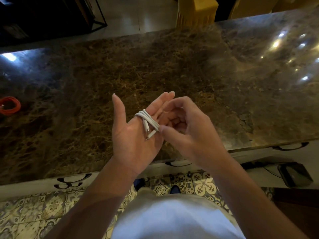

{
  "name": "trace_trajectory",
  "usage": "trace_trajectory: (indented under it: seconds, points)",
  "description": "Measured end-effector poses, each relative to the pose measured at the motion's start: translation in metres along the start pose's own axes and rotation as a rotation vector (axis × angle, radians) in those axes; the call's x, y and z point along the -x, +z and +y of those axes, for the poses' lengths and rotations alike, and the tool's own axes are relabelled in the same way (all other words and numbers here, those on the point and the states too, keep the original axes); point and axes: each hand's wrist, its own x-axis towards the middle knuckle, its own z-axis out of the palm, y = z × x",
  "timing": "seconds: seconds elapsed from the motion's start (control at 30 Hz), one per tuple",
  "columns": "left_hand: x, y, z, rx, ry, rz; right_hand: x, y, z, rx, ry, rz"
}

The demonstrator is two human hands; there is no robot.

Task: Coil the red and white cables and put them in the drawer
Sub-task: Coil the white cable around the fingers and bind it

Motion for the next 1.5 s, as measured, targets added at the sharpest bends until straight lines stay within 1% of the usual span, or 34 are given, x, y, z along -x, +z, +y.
trace_trajectory:
  seconds: [0.07, 0.13, 0.23, 0.37, 0.5, 0.57, 0.63, 0.7, 0.73, 0.77, 0.8, 0.83, 0.87, 0.9, 0.97, 1.0, 1.03, 1.07, 1.13, 1.23, 1.27, 1.3, 1.37, 1.47, 1.5]
  points:
    - [0.000, -0.005, -0.001, -0.025, -0.006, 0.006, 0.000, -0.001, 0.000, 0.066, -0.092, -0.092]
    - [-0.002, -0.007, -0.001, -0.035, -0.011, 0.040, 0.001, 0.002, 0.001, 0.163, -0.178, -0.121]
    - [-0.004, -0.010, 0.001, -0.066, 0.016, 0.095, -0.001, 0.006, 0.004, 0.381, -0.304, -0.105]
    - [-0.007, -0.012, 0.004, -0.036, 0.041, 0.130, -0.004, 0.009, 0.005, 0.560, -0.410, -0.095]
    - [-0.006, -0.012, 0.003, -0.063, 0.003, 0.175, -0.010, 0.010, 0.007, 0.700, -0.458, -0.112]
    - [-0.005, -0.013, 0.003, -0.028, -0.019, 0.179, -0.015, 0.009, 0.009, 0.774, -0.559, -0.079]
    - [-0.003, -0.014, 0.003, 0.022, -0.041, 0.160, -0.023, 0.004, 0.012, 0.793, -0.718, -0.081]
    - [0.002, -0.012, 0.002, 0.075, -0.069, 0.085, -0.027, -0.002, 0.017, 0.711, -0.855, -0.124]
    - [0.006, -0.011, 0.002, 0.099, -0.077, 0.052, -0.027, -0.005, 0.020, 0.633, -0.880, -0.125]
    - [0.008, -0.010, 0.003, 0.127, -0.062, 0.034, -0.024, -0.007, 0.023, 0.532, -0.864, -0.100]
    - [0.008, -0.007, 0.004, 0.160, -0.025, 0.013, -0.020, -0.008, 0.027, 0.410, -0.800, -0.051]
    - [0.008, -0.002, 0.004, 0.194, 0.026, 0.004, -0.013, -0.006, 0.028, 0.273, -0.689, 0.012]
    - [0.007, 0.005, 0.002, 0.214, 0.082, 0.030, -0.005, -0.001, 0.029, 0.115, -0.537, 0.077]
    - [0.007, 0.011, -0.001, 0.181, 0.152, 0.111, 0.003, 0.009, 0.030, -0.075, -0.362, 0.128]
    - [0.004, 0.017, -0.007, 0.010, 0.296, 0.260, 0.015, 0.033, 0.028, -0.490, -0.047, 0.191]
    - [0.002, 0.019, -0.009, -0.066, 0.344, 0.303, 0.018, 0.043, 0.026, -0.639, 0.060, 0.205]
    - [0.001, 0.020, -0.009, -0.124, 0.369, 0.317, 0.019, 0.049, 0.025, -0.710, 0.112, 0.210]
    - [0.001, 0.022, -0.008, -0.160, 0.376, 0.310, 0.019, 0.050, 0.025, -0.696, 0.117, 0.201]
    - [0.003, 0.022, -0.006, -0.217, 0.364, 0.280, 0.016, 0.043, 0.028, -0.511, 0.060, 0.169]
    - [0.003, 0.022, -0.004, -0.280, 0.336, 0.230, 0.009, 0.026, 0.035, -0.003, -0.125, 0.102]
    - [0.002, 0.023, -0.004, -0.290, 0.330, 0.226, 0.008, 0.024, 0.036, 0.133, -0.174, 0.069]
    - [0.001, 0.024, -0.004, -0.299, 0.328, 0.223, 0.008, 0.024, 0.036, 0.206, -0.190, 0.043]
    - [0.000, 0.025, -0.005, -0.319, 0.334, 0.214, 0.009, 0.026, 0.035, 0.219, -0.169, 0.017]
    - [0.001, 0.028, -0.008, -0.343, 0.342, 0.188, 0.010, 0.026, 0.031, 0.140, -0.111, -0.030]
    - [0.001, 0.027, -0.009, -0.342, 0.336, 0.186, 0.009, 0.024, 0.029, 0.170, -0.099, -0.025]
